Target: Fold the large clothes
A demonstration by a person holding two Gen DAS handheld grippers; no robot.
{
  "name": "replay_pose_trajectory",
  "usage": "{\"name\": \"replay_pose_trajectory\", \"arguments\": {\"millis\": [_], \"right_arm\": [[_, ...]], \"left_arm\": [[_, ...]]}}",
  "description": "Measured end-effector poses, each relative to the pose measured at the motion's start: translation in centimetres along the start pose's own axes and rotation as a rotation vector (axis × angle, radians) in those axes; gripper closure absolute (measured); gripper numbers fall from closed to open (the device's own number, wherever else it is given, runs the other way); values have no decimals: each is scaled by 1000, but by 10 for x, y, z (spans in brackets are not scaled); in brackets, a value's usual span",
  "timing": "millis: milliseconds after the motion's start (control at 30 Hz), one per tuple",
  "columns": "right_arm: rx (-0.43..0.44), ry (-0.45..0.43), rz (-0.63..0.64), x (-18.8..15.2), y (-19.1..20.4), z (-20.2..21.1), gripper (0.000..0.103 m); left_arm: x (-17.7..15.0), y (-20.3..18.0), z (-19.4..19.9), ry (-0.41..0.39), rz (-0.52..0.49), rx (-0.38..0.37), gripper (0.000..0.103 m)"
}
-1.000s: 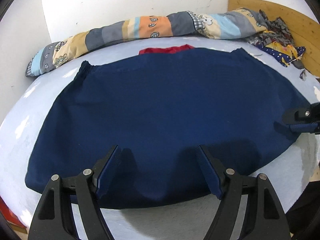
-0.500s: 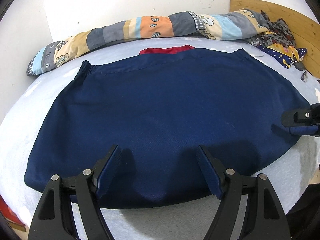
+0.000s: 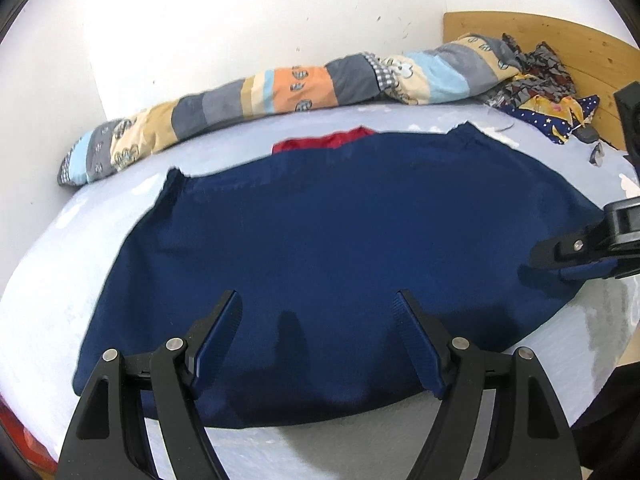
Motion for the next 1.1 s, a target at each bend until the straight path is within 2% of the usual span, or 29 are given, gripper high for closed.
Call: {"name": "replay_pose_trajectory", "arguments": {"millis": [467, 1100], "right_arm": [[0, 1, -2, 0, 0, -1, 24], [2, 2, 0, 2, -1, -1, 23]], "left_arm": [[40, -6, 33, -179, -80, 9, 26], [55, -7, 52, -230, -64, -24, 26]]}}
Point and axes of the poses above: each gripper's, at about its wrist camera, not at the fingertips, and z roughly against the way its jaws point, y to its left, x to its top, the point moved 5 cm from there along -z, roughly the way its jaws point, and after that the axes turned 11 degrees about -y, right-handed, at the moved point
